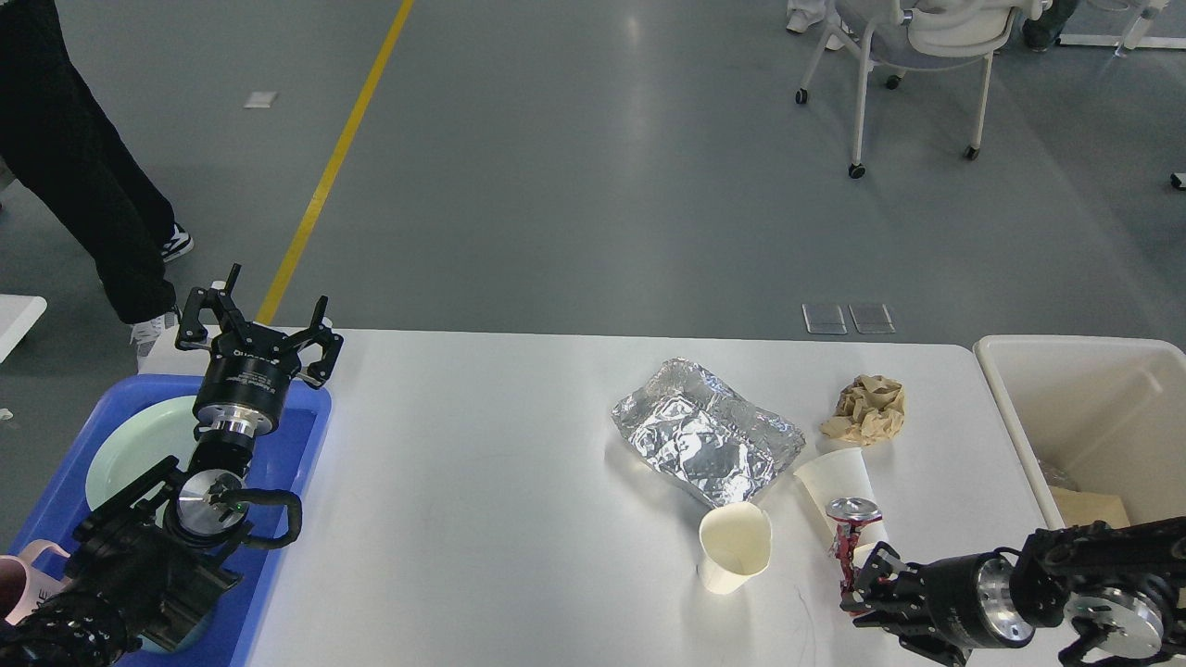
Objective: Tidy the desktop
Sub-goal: 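Lift the red wrapper and release it over the white bin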
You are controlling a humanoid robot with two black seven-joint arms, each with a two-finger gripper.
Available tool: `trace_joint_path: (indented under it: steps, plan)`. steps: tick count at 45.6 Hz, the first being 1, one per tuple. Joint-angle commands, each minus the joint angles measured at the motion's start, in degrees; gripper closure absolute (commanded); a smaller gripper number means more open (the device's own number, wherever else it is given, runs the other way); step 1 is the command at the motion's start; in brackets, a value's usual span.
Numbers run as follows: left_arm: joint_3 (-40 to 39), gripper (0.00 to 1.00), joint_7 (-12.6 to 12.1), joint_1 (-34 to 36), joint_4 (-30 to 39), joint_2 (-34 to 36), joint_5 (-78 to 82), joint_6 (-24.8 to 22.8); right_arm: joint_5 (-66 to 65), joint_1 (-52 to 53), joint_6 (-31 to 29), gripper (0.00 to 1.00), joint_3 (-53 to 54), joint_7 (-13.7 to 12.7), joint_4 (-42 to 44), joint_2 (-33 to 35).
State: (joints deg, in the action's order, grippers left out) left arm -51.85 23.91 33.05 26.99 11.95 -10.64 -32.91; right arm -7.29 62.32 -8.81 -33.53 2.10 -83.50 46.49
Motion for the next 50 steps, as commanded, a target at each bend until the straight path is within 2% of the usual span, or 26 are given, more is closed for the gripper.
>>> trace_joint_path:
  steps: [1, 5, 10, 20, 29, 39, 49, 50]
  plan:
    - [0.0, 0.03, 0.0, 0.0, 0.0, 0.0, 0.0, -0.1, -1.5, 6.0, -4.2, 1.00, -1.9, -0.3, -1.7, 5.4]
    - [0.0, 0.03, 0.0, 0.0, 0.0, 0.1, 0.0, 0.0, -6.1, 13.0, -5.7, 1.00, -6.6, -0.6, -1.1, 6.3]
    - [0.0, 0.03, 0.0, 0.0, 0.0, 0.0, 0.0, 0.0, -8.6, 26.5, -6.0, 1.00, -15.2, -0.5, -0.3, 4.8]
    - [0.0, 0.03, 0.0, 0.0, 0.0, 0.0, 0.0, 0.0, -8.4, 45.8, -5.9, 1.00, -27.8, -0.6, 0.2, -6.3]
    - [0.0, 0.03, 0.0, 0.0, 0.0, 0.0, 0.0, 0.0, -8.3, 54.4, -6.7, 1.00, -31.8, -0.5, -0.4, -16.8]
    - [0.0, 0.03, 0.0, 0.0, 0.0, 0.0, 0.0, -0.1, -8.2, 52.8, -7.3, 1.00, -32.8, -0.5, 2.4, -17.5]
    - [0.0, 0.03, 0.0, 0.0, 0.0, 0.0, 0.0, 0.0, -8.4, 36.0, -7.1, 1.00, -32.6, -0.1, 20.2, -12.4]
    - [0.0, 0.03, 0.0, 0.0, 0.0, 0.0, 0.0, 0.0, -8.3, 31.8, -6.7, 1.00, -31.9, 0.0, 24.7, -11.7]
